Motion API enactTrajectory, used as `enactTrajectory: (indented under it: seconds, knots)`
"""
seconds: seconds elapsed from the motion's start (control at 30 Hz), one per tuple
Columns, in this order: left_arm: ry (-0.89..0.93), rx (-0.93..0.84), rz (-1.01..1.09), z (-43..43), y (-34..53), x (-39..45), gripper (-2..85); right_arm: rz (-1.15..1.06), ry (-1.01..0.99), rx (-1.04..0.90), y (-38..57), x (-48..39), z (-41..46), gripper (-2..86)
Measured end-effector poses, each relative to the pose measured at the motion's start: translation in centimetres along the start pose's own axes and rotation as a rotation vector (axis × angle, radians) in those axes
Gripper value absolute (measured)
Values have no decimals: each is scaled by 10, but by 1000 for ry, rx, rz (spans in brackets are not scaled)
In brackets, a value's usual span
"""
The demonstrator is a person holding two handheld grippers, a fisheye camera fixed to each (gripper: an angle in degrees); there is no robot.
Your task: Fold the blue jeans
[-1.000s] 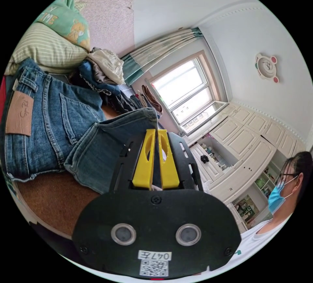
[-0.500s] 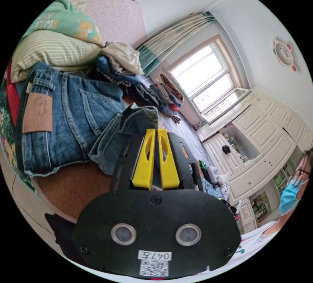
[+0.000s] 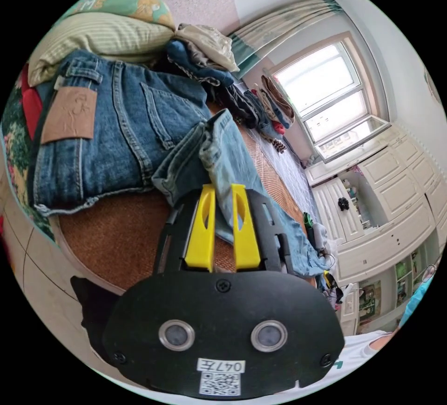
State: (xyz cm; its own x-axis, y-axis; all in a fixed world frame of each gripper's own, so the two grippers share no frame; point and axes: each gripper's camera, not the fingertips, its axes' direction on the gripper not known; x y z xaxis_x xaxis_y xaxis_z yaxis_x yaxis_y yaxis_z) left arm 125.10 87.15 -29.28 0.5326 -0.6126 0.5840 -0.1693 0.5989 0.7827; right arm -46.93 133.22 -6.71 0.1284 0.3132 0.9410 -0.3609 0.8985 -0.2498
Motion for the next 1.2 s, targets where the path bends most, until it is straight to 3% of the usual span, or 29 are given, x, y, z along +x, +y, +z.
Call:
enactTrajectory:
  seconds: [0.1, 0.23, 0.33, 0.43, 0.5, 0.63, 0.73, 0.9, 1.0, 1.2]
  knots:
    - [32, 38, 36, -2, 2, 7, -5, -50, -10, 34, 5, 1, -10, 2]
    - [276, 104, 129, -14, -8, 28, -8, -91, -99, 156, 1, 4, -36, 1]
    - [339, 169, 183, -18, -37, 51, -8, -123, -140, 281, -32, -2, -49, 0]
    - [274, 211, 216, 6, -104, 84, -6, -167, -133, 337, -115, -24, -26, 2]
    - [213, 193, 205, 49, -162, 106, -1, -123, -165, 311, -209, -31, 38, 9]
    - [26, 10, 111, 171, -268, 127, 83, 36, -49, 153, -294, -17, 150, 61]
    - [28, 18, 168, 172, -258, 139, 117, 70, -151, 334, -260, -14, 138, 97]
    - [-94, -89, 365, 113, -177, 125, 114, -237, -51, 243, -129, -18, 98, 67]
    - [-57, -162, 314, 60, -100, 73, 102, -289, 94, 175, -50, 10, 61, 61]
    - [-45, -101, 70, -32, 20, -29, 98, -152, 334, 11, 28, 94, 4, 72]
